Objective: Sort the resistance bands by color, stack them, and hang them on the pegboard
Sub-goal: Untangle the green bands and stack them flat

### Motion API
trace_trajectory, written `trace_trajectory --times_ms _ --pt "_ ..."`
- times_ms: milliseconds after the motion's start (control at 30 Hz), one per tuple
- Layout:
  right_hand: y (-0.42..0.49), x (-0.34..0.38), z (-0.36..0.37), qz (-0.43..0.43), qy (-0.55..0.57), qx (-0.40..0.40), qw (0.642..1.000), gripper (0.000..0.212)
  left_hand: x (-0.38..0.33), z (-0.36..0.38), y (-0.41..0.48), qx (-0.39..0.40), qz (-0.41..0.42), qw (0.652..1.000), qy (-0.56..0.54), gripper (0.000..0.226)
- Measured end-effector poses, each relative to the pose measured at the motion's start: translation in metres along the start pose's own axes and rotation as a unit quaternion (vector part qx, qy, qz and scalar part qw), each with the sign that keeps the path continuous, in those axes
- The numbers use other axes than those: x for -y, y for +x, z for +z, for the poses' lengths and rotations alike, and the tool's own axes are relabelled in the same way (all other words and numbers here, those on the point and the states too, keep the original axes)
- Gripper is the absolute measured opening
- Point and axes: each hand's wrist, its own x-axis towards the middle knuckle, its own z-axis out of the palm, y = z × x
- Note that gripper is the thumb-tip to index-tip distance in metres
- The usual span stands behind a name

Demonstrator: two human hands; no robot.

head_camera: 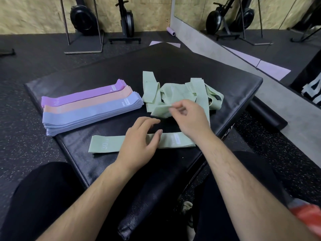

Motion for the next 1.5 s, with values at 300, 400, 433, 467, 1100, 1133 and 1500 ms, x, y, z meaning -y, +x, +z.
trace_trajectory --times_ms 300,400,433,467,1100,1133,1500 --pt "-0.011 0.017 0.021 -0.059 -0.060 0.067 0.994 0.008 0.002 -0.021 0.004 -0.050 -0.094 0.989 -0.104 0.051" --pt "-0.015 0.017 0.024 -0.064 -0.031 0.062 0.996 0.007 -0.004 -0.023 0.012 -0.047 -0.173 0.961 -0.210 0.039" --pt "-0.017 0.017 0.026 -0.065 -0.017 0.061 0.996 0.007 -0.006 -0.023 0.015 -0.048 -0.206 0.940 -0.268 0.030" --pt "-0.020 0.017 0.027 -0.070 -0.005 0.061 0.996 0.008 -0.008 -0.022 0.018 -0.050 -0.232 0.917 -0.320 0.022" --pt "-0.007 0.017 0.050 -0.157 -0.139 0.113 0.971 0.014 0.014 -0.033 0.015 -0.082 -0.213 0.927 -0.298 0.033" --pt "-0.007 0.018 0.050 -0.168 -0.126 0.118 0.971 0.011 0.016 -0.034 0.015 -0.078 -0.213 0.933 -0.280 0.029" --pt "0.009 0.008 0.018 -0.097 -0.258 0.162 0.948 0.011 0.034 -0.060 0.021 -0.161 -0.253 0.913 -0.277 0.010"
